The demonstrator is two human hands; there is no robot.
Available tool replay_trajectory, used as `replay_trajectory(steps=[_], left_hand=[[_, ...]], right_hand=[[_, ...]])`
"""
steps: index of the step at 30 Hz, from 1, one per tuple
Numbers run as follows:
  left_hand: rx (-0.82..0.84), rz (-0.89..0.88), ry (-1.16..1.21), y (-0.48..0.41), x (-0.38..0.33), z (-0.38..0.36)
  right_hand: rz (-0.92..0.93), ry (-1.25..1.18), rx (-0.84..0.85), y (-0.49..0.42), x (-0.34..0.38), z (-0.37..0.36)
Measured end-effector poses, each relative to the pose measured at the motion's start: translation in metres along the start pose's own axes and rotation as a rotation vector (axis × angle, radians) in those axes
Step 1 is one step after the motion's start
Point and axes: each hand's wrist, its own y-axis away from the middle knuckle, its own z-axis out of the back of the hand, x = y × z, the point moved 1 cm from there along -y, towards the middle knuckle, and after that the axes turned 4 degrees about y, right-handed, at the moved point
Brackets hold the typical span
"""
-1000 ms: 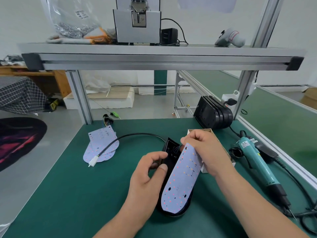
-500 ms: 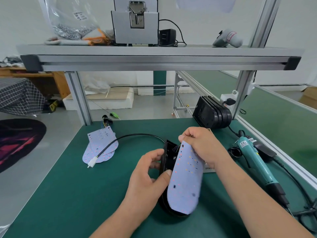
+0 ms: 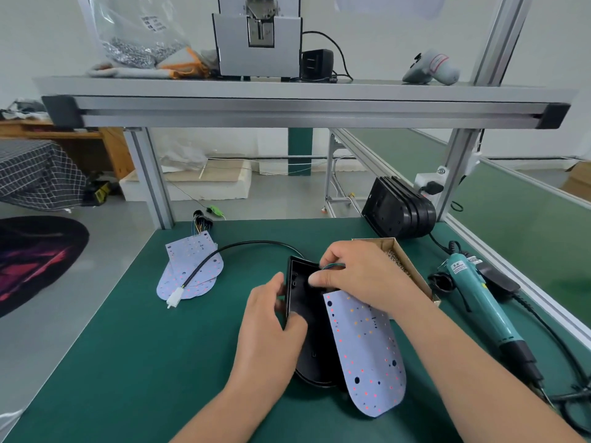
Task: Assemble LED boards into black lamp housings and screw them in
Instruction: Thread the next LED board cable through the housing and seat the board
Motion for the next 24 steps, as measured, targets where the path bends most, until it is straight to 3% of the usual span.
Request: replay_trajectory(steps=[24], left_hand=[[0.004, 0.019, 0.061, 0.003, -0.005, -0.004]], right_hand=[[0.136, 0.225, -0.083, 0.009, 0.021, -0.028]])
